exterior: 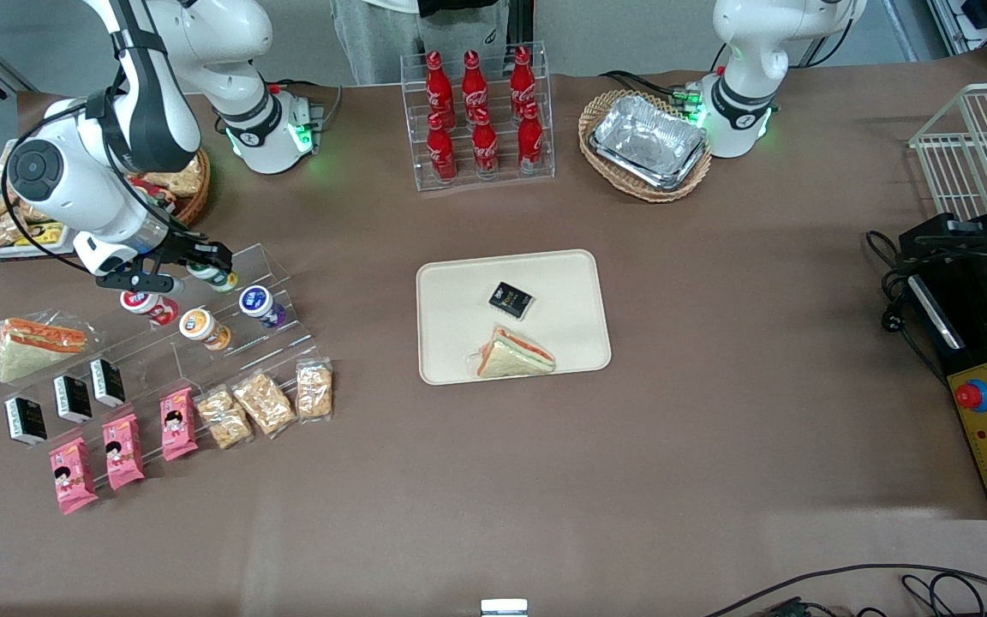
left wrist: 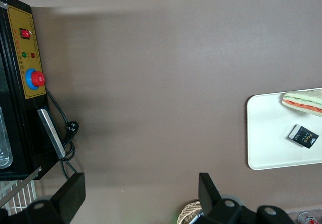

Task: Place green gum on tray
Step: 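Close the right gripper on the green-label bottle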

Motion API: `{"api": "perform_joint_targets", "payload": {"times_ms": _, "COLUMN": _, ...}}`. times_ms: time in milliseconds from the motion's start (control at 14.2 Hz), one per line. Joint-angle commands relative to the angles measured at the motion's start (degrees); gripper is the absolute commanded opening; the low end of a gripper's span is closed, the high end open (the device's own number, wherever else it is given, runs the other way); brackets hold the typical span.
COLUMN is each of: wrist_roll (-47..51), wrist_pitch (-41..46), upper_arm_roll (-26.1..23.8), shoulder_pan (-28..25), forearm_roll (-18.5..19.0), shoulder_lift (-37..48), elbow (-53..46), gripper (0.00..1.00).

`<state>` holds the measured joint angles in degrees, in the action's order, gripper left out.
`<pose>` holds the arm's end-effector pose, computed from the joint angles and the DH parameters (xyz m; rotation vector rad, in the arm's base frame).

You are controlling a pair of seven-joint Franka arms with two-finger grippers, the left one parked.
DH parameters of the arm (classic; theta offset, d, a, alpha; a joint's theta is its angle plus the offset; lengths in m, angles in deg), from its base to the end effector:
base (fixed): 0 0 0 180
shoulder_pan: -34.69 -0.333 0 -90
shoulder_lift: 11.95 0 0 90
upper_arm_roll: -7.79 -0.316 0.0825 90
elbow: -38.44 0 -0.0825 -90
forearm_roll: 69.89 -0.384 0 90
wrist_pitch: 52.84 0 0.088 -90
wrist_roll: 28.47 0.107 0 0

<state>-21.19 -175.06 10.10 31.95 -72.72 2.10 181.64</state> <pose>0.4276 0.0056 0.3643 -3.0857 0.2266 0.1927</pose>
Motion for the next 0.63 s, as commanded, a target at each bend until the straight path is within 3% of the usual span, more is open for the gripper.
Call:
{"api": "perform_joint_targets", "payload": {"times_ms": 0, "wrist_roll": 0.1, "wrist_pitch": 0.4, "upper_arm_roll": 0.1, "shoulder_pan": -0.2, "forearm_roll": -0.9, "shoulder_lift": 0.5, "elbow": 0.1, "gripper": 0.4}}
{"api": "perform_joint_targets", "payload": {"times_ms": 281, "wrist_roll": -0.6, "wrist_pitch": 0.8, "upper_arm_roll": 0.2, "shoulder_pan": -0.1, "forearm_roll": -0.9, "shoulder_lift": 1.0, "elbow": -0.8, "gripper": 0.17}}
{"api": "perform_joint_targets", "payload": {"times_ms": 562, "wrist_roll": -2.3, "wrist_pitch": 13.0, "upper_arm_roll": 0.5, "shoulder_pan": 0.2, "forearm_roll": -0.9, "shoulder_lift": 1.0, "elbow": -11.3, "gripper": 0.17}}
